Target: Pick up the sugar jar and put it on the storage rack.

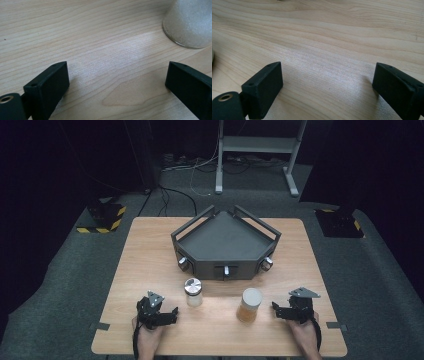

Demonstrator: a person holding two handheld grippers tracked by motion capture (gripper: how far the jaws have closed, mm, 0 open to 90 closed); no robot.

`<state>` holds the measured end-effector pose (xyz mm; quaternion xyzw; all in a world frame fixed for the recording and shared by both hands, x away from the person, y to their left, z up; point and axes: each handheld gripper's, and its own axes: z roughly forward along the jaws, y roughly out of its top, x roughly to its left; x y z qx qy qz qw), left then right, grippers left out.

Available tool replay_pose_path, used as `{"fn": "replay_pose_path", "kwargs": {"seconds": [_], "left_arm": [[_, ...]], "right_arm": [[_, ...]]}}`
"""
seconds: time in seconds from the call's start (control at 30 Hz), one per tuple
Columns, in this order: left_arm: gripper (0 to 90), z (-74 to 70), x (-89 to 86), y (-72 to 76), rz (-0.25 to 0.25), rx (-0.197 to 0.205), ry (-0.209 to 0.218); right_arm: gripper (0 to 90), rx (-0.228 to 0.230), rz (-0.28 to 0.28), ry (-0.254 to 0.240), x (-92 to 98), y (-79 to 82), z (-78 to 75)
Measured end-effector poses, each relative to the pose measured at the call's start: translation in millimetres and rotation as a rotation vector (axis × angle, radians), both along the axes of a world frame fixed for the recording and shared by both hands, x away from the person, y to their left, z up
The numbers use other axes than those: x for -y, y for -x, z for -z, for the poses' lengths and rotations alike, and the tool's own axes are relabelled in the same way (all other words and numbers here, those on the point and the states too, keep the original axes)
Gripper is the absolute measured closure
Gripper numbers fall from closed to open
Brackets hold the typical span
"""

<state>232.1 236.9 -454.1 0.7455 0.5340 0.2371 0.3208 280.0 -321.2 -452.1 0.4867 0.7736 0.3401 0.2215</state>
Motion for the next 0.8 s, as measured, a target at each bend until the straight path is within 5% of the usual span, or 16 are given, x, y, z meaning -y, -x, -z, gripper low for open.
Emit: {"fn": "replay_pose_path", "kwargs": {"seconds": [0.8], "left_arm": [[5.5,-0.5,4.3,0.3,-0.026,-0.004,0.003]], "right_arm": [[8.9,0.001,0.003,0.002,-0.5,0.1,0.0]]}}
